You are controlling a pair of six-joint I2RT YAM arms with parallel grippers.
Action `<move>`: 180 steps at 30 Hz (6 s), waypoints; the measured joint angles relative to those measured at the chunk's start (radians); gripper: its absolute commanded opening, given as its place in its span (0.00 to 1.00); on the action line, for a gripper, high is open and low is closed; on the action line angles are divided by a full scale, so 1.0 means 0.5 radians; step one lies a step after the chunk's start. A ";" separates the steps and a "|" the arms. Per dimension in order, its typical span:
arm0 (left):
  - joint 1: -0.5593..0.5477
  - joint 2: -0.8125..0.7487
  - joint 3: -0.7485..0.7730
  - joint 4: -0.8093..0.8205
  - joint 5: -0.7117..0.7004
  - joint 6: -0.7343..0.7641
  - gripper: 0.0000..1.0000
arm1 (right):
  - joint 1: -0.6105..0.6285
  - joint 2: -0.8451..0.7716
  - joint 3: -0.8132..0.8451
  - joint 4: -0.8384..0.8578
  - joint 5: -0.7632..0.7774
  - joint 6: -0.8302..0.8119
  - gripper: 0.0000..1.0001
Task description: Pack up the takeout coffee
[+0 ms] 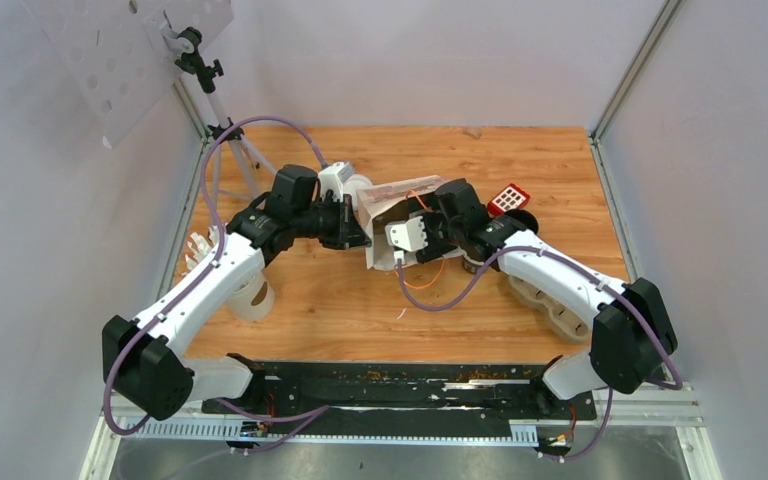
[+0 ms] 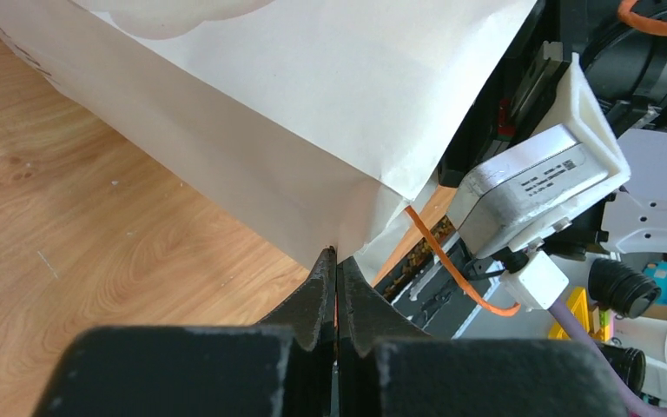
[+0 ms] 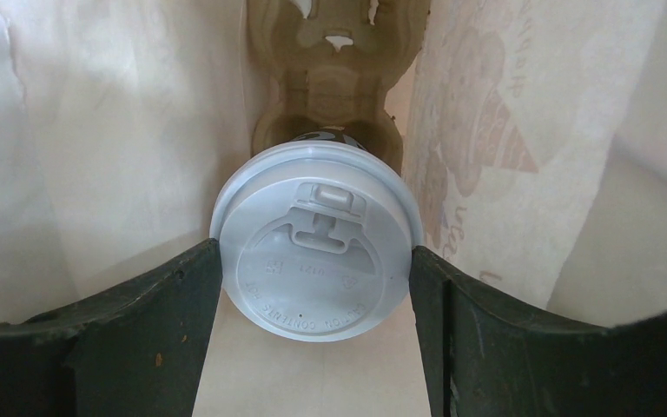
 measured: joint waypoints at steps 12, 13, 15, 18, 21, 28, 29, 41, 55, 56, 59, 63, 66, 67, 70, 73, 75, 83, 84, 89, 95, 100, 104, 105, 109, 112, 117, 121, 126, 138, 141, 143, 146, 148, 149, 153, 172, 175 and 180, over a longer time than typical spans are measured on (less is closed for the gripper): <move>0.000 0.034 0.027 -0.011 0.059 -0.002 0.00 | -0.007 0.081 -0.031 0.046 -0.023 -0.232 0.69; 0.000 0.037 0.032 -0.011 0.066 -0.002 0.00 | -0.008 0.097 -0.031 0.061 -0.026 -0.240 0.69; 0.000 0.038 0.035 -0.011 0.071 -0.002 0.00 | -0.008 0.128 -0.034 0.095 -0.031 -0.254 0.69; 0.000 0.040 0.035 -0.011 0.074 -0.002 0.00 | -0.013 0.161 -0.045 0.153 -0.031 -0.284 0.69; 0.000 0.040 0.035 -0.012 0.074 -0.002 0.00 | -0.025 0.175 -0.048 0.184 -0.027 -0.306 0.69; 0.000 0.040 0.036 -0.012 0.087 -0.005 0.00 | -0.069 0.175 -0.048 0.197 0.011 -0.335 0.68; 0.000 0.040 0.036 -0.012 0.088 -0.006 0.00 | -0.077 0.175 -0.048 0.196 0.014 -0.336 0.68; 0.000 0.056 0.039 -0.007 0.111 -0.014 0.00 | -0.157 0.221 -0.048 0.263 -0.083 -0.335 0.68; 0.000 0.066 0.039 0.004 0.128 -0.021 0.00 | -0.169 0.289 -0.048 0.352 -0.132 -0.323 0.68; 0.000 0.066 0.039 0.005 0.130 -0.021 0.00 | -0.172 0.291 -0.048 0.358 -0.137 -0.321 0.68; 0.000 0.067 0.039 0.005 0.134 -0.021 0.00 | -0.184 0.301 -0.048 0.375 -0.159 -0.318 0.68; 0.000 0.067 0.039 0.005 0.134 -0.022 0.00 | -0.201 0.321 -0.048 0.397 -0.182 -0.319 0.68; 0.000 0.067 0.039 0.006 0.134 -0.022 0.00 | -0.205 0.330 -0.048 0.408 -0.186 -0.320 0.68; 0.000 0.067 0.039 0.006 0.134 -0.024 0.00 | -0.205 0.335 -0.048 0.410 -0.187 -0.321 0.68; 0.000 0.067 0.039 0.005 0.134 -0.031 0.00 | -0.205 0.353 -0.047 0.423 -0.188 -0.328 0.69; 0.000 0.067 0.039 0.006 0.134 -0.035 0.00 | -0.206 0.365 -0.037 0.423 -0.187 -0.330 0.69; 0.000 0.067 0.039 0.006 0.133 -0.036 0.00 | -0.206 0.381 -0.028 0.427 -0.186 -0.329 0.69; 0.004 0.067 0.039 0.006 0.132 -0.036 0.00 | -0.208 0.420 0.002 0.441 -0.185 -0.327 0.71; 0.004 0.067 0.039 0.006 0.132 -0.036 0.00 | -0.209 0.422 0.002 0.443 -0.185 -0.327 0.71; 0.008 0.067 0.039 0.006 0.131 -0.036 0.00 | -0.214 0.449 0.018 0.468 -0.185 -0.327 0.72; 0.009 0.070 0.039 0.006 0.130 -0.036 0.00 | -0.222 0.473 0.030 0.494 -0.185 -0.327 0.73; 0.009 0.078 0.039 0.007 0.130 -0.036 0.00 | -0.227 0.482 0.031 0.510 -0.186 -0.327 0.77; 0.009 0.078 0.039 0.007 0.130 -0.037 0.00 | -0.227 0.482 0.031 0.510 -0.186 -0.327 0.78; 0.009 0.079 0.039 0.007 0.130 -0.037 0.00 | -0.227 0.482 0.033 0.509 -0.186 -0.327 0.79; 0.009 0.084 0.039 0.007 0.132 -0.044 0.00 | -0.230 0.482 0.039 0.502 -0.181 -0.327 0.83; 0.009 0.089 0.039 0.011 0.132 -0.066 0.00 | -0.230 0.481 0.043 0.494 -0.175 -0.327 0.84; 0.009 0.090 0.039 0.046 0.134 -0.108 0.00 | -0.238 0.465 0.056 0.436 -0.158 -0.327 0.86; 0.009 0.105 0.056 0.043 0.134 -0.125 0.00 | -0.241 0.417 0.056 0.330 -0.155 -0.324 0.89; 0.009 0.118 0.084 0.036 0.135 -0.141 0.00 | -0.249 0.331 0.056 0.197 -0.148 -0.288 0.91; 0.008 0.128 0.159 -0.024 0.141 -0.156 0.00 | -0.248 0.110 0.054 -0.068 -0.159 -0.188 0.98; 0.008 0.146 0.201 -0.072 0.141 -0.156 0.00 | -0.246 0.067 0.054 -0.140 -0.182 -0.159 0.96; 0.008 0.156 0.221 -0.098 0.140 -0.156 0.00 | -0.238 0.031 0.057 -0.193 -0.210 -0.128 0.95; 0.008 0.164 0.244 -0.124 0.141 -0.159 0.00 | -0.221 -0.008 0.095 -0.294 -0.271 -0.074 0.91; 0.008 0.175 0.259 -0.147 0.142 -0.164 0.00 | -0.209 -0.016 0.134 -0.356 -0.308 -0.038 0.87; 0.008 0.184 0.272 -0.159 0.141 -0.166 0.00 | -0.204 -0.019 0.155 -0.388 -0.327 -0.021 0.85; 0.008 0.209 0.310 -0.192 0.141 -0.177 0.00 | -0.190 -0.050 0.195 -0.481 -0.403 0.047 0.81; 0.008 0.214 0.445 -0.444 0.037 -0.227 0.00 | -0.094 -0.207 0.394 -0.819 -0.781 0.494 0.80; 0.011 0.216 0.467 -0.465 0.033 -0.230 0.00 | -0.073 -0.214 0.456 -0.873 -0.826 0.632 0.80; 0.024 0.221 0.492 -0.488 0.032 -0.232 0.00 | -0.016 -0.255 0.532 -0.935 -0.909 0.924 0.80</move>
